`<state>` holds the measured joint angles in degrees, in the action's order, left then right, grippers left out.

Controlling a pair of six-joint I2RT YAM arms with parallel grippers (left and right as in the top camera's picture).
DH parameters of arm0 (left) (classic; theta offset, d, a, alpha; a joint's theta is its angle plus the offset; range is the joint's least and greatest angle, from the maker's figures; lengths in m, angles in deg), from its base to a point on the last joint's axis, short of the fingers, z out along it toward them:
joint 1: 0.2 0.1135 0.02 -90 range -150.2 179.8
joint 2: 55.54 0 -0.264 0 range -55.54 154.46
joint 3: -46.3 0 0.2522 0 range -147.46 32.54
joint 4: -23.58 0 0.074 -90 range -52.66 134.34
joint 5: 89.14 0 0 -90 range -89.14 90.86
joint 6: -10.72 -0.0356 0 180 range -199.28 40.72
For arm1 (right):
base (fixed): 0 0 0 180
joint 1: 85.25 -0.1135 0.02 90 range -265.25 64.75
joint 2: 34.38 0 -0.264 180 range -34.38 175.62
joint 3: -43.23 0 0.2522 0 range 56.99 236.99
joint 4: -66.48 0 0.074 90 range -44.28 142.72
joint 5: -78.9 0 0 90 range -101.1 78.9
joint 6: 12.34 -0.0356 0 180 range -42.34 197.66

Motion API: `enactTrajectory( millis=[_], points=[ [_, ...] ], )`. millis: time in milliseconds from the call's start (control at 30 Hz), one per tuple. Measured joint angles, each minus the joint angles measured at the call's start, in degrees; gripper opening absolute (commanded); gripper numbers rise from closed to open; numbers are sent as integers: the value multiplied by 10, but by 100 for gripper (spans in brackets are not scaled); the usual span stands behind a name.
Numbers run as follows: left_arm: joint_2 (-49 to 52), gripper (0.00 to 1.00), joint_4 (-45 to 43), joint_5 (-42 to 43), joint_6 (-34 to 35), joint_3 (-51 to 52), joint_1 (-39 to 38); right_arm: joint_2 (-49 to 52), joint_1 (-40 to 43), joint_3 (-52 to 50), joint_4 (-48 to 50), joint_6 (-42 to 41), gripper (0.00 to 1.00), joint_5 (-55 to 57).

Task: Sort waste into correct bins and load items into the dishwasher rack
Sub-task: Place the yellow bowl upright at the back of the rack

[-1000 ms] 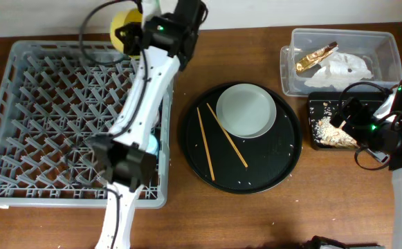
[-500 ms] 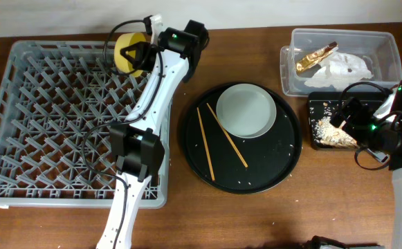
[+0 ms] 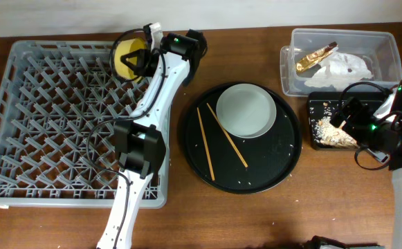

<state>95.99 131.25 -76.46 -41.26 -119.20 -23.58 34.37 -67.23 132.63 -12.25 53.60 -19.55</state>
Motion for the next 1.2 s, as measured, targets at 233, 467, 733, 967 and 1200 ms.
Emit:
enactTrajectory(
  millis=[233,467,733,967,1200],
  points=[
    [0,0,12,-33,0,0,-45,0,0,0,0,0,98,0],
    [0,0,25,-94,9,0,-41,0,0,0,0,0,99,0],
    [7,0,23,-101,50,0,-40,0,0,0,0,0,99,0],
    [39,0,26,-76,54,0,-24,0,0,0,0,0,99,0],
    [39,65,29,42,58,-1,-43,0,0,0,0,0,98,0]
  ],
)
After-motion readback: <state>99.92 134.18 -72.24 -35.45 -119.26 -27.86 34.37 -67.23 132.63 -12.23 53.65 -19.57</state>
